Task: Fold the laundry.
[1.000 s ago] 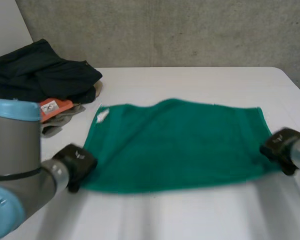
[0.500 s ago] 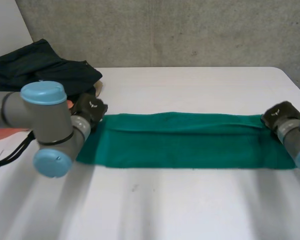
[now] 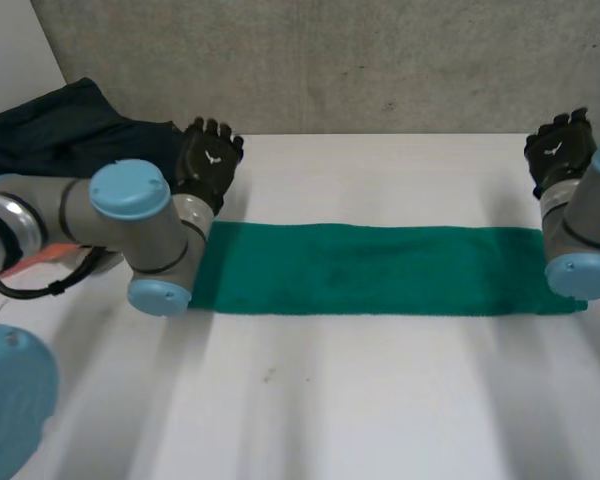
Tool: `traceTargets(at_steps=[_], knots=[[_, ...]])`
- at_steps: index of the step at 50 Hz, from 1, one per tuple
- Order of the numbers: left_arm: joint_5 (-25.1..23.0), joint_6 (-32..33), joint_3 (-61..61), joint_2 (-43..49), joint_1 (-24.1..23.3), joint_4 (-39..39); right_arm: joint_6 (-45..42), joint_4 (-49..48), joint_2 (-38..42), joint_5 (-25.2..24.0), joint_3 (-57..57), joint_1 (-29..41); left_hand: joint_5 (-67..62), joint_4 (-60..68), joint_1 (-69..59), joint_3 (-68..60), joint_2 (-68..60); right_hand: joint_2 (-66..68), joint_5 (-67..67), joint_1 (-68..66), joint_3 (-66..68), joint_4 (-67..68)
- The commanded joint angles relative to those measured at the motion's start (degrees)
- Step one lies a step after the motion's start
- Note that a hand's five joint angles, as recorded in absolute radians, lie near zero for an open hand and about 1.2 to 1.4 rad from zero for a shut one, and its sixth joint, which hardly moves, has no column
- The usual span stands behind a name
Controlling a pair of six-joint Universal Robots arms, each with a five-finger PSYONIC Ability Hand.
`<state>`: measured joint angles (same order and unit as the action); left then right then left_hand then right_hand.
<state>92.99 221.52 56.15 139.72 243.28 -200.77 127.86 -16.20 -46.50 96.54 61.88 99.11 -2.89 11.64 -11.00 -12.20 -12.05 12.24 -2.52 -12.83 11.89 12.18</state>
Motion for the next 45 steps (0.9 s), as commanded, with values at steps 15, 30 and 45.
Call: traceTargets(at_steps=[15, 30, 45], knots=[[-0.88, -13.75, 22.42, -18.96, 0.79, 0.46, 16.45, 20.95, -13.36, -19.81, 22.93, -12.36, 2.89, -1.64, 1.0, 2.2, 2.05, 22.91, -22.62, -22.32, 23.25, 22.97], [-0.79, -14.1, 23.13, -18.35, 0.44, -0.06, 11.97, 7.67, -5.89, -18.06, 24.08, -14.56, 2.89, -1.64, 1.0, 2.2, 2.05, 67.76, -67.48, -67.17, 68.11, 67.82], [-0.79, -14.1, 26.29, -23.62, 1.66, -0.06, -12.9, -2.86, -12.3, -8.55, 22.49, -18.53, 2.89, -1.64, 1.0, 2.2, 2.05, 67.76, -67.48, -67.17, 68.11, 67.82]])
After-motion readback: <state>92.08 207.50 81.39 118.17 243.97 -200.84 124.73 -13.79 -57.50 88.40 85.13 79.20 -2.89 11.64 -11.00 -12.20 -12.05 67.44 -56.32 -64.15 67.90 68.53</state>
